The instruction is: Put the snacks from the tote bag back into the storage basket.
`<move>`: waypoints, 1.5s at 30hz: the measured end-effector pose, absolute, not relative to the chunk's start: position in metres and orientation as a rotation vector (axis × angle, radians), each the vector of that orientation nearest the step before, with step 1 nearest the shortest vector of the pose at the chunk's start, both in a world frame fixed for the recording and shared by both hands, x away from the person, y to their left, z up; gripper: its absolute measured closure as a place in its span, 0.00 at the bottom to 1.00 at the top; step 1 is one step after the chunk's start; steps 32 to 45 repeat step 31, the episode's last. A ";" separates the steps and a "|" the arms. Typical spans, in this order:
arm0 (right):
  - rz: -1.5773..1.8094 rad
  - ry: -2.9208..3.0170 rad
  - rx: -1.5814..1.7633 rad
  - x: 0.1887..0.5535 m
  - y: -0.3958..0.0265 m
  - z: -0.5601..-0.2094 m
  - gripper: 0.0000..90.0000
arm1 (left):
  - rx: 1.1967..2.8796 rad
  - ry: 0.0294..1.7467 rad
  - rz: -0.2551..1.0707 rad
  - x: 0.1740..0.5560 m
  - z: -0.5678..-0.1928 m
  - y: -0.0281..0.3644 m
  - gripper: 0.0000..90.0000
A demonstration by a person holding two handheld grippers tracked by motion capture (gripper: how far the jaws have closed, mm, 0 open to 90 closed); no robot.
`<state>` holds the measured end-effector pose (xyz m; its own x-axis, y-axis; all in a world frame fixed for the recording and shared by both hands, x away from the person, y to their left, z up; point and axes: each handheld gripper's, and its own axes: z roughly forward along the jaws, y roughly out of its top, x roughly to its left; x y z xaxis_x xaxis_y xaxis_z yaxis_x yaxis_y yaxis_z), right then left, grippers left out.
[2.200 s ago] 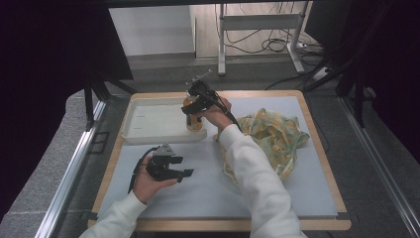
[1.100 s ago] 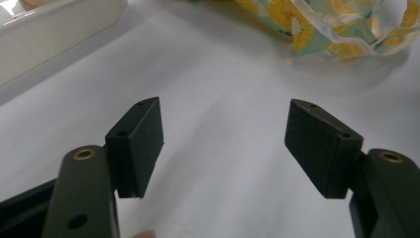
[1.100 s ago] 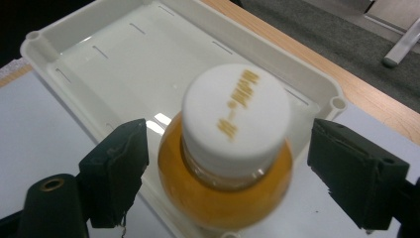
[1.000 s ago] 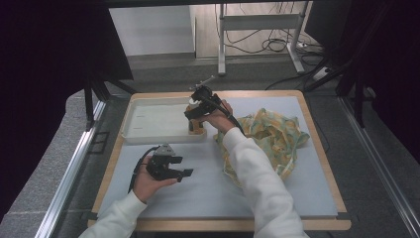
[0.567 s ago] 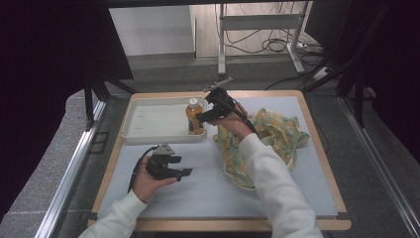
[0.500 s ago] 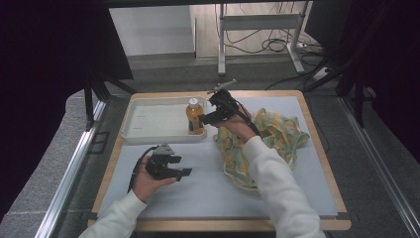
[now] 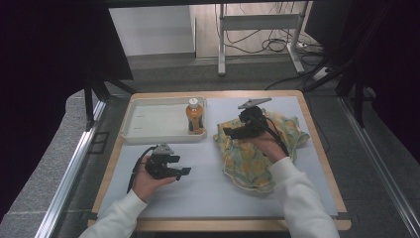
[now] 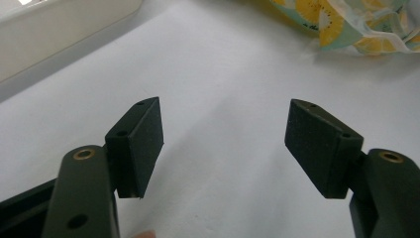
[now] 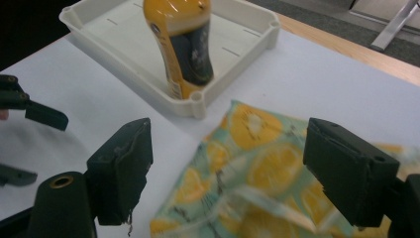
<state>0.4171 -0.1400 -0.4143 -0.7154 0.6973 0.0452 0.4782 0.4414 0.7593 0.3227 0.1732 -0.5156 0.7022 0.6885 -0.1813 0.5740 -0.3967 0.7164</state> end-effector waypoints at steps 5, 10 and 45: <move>1.141 2.395 1.062 0.405 -0.170 -0.421 0.22 | 2.120 0.968 0.182 0.324 -0.518 0.173 0.34; 1.132 2.379 1.097 0.393 -0.195 -0.431 0.22 | 2.119 0.970 0.183 0.323 -0.518 0.172 0.34; 1.175 2.334 1.118 0.372 -0.217 -0.444 0.22 | 2.116 0.967 0.200 0.327 -0.519 0.173 0.33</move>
